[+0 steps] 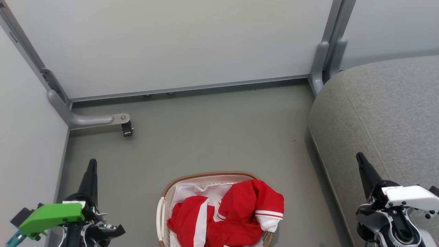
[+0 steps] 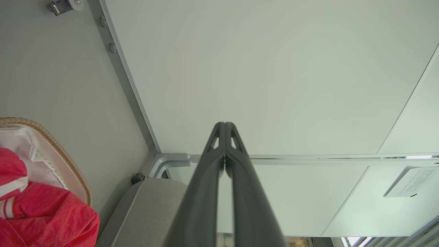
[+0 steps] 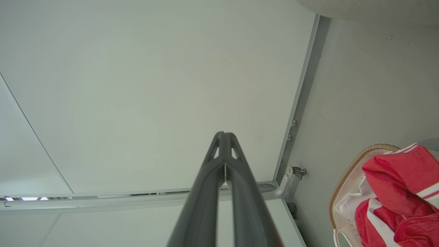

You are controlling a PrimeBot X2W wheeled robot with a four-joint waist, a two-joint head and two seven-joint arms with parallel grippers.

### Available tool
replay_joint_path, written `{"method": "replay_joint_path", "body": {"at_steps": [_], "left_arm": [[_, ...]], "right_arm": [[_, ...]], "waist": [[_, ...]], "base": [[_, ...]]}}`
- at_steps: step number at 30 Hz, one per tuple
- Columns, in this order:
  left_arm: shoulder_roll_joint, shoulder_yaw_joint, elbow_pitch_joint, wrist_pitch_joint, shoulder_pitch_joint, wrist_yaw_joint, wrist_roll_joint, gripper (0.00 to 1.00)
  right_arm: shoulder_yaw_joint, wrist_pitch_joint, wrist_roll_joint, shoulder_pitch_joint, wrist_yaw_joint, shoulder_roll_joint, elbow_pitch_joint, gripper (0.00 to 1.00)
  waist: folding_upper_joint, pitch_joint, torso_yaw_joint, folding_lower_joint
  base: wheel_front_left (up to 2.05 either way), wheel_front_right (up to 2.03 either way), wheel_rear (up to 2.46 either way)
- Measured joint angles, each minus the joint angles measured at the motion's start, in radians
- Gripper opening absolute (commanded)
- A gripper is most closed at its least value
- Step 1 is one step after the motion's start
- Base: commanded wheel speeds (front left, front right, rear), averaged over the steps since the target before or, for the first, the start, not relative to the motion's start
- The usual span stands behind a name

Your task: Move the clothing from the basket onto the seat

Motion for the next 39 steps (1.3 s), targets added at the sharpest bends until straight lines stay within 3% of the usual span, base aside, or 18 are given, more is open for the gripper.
{"method": "replay_joint_path", "body": {"at_steps": [6,7,14,19,39], "left_arm": [[0.000,0.000,0.000,0.000,0.000,0.000,0.000,0.00],[-0.001,0.000,0.004,0.000,0.001,0.000,0.000,1.00],[-0.006,-0.004,0.044,-0.019,0.029,0.001,0.008,1.00],[-0.004,-0.006,0.046,-0.044,0.028,0.002,0.074,1.00],[0.023,-0.037,0.064,-0.134,0.026,0.003,0.557,1.00]], "right_arm": [[0.000,0.000,0.000,0.000,0.000,0.000,0.000,0.00],[0.000,0.000,0.000,0.000,0.000,0.001,0.004,1.00],[0.010,-0.010,-0.011,0.019,0.000,0.008,0.035,1.00],[0.058,-0.040,-0.064,0.015,0.000,-0.013,0.036,1.00],[0.154,-0.131,-0.443,-0.061,0.000,-0.062,0.087,1.00]], "waist": [[0.0000,0.000,0.000,0.0000],[0.0000,0.000,0.000,0.0000],[0.0000,0.001,0.000,0.0000],[0.0000,0.003,0.000,0.0000],[0.0000,0.014,0.000,0.0000]], "base": [[0.00,0.00,0.00],[0.00,0.00,0.00],[0.00,0.00,0.00],[0.00,0.00,0.00],[0.00,0.00,0.00]]}}
